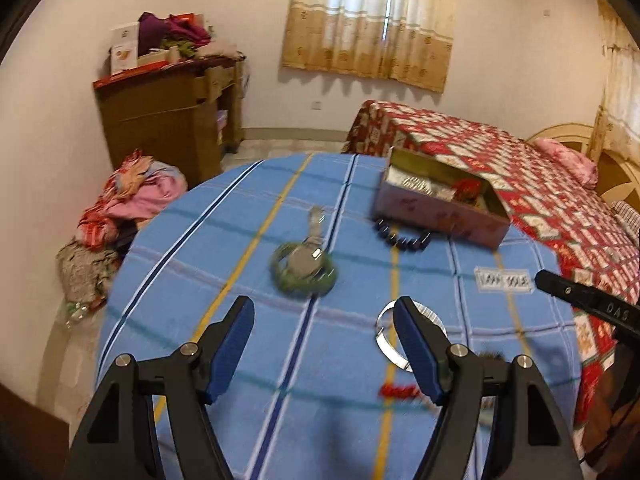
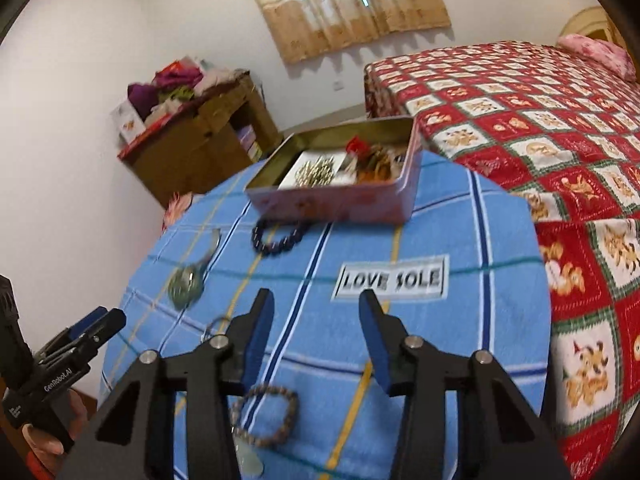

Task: Organize jewelry
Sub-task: 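Open both tools to drop the items into the tin, then withdraw, then move the right tool to the green-band watch and grasp it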

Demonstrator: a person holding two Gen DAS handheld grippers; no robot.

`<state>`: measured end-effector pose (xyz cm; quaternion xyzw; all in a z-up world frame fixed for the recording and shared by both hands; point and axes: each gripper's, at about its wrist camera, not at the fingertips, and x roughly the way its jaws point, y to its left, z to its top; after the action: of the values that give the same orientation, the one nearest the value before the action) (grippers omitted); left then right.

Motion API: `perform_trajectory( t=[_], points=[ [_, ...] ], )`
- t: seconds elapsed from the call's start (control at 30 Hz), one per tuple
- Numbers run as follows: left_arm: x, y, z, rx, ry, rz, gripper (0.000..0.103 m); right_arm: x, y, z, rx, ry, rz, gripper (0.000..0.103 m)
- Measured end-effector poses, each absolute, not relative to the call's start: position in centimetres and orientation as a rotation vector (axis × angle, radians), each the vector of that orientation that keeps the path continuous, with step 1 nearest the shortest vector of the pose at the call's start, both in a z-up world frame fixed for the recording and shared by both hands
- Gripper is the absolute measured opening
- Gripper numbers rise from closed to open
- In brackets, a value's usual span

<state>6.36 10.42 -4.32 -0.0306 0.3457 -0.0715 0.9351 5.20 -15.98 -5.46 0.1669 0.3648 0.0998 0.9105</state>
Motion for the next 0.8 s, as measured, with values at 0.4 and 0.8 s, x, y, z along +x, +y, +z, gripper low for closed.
perform_trajectory(
  t=[0.4, 0.8],
  points=[
    [3.8, 11.9, -7.2, -0.063, 0.758, -0.12, 0.072, 4.1, -10.5, -6.6, 0.216, 0.827, 0.317, 0.034],
    [4.1, 13.9, -7.5, -0.112, 0.758, -0.091, 0.072, 7.1, -7.5, -6.0, 0.256, 0.854, 0.414, 0.034]
  ],
)
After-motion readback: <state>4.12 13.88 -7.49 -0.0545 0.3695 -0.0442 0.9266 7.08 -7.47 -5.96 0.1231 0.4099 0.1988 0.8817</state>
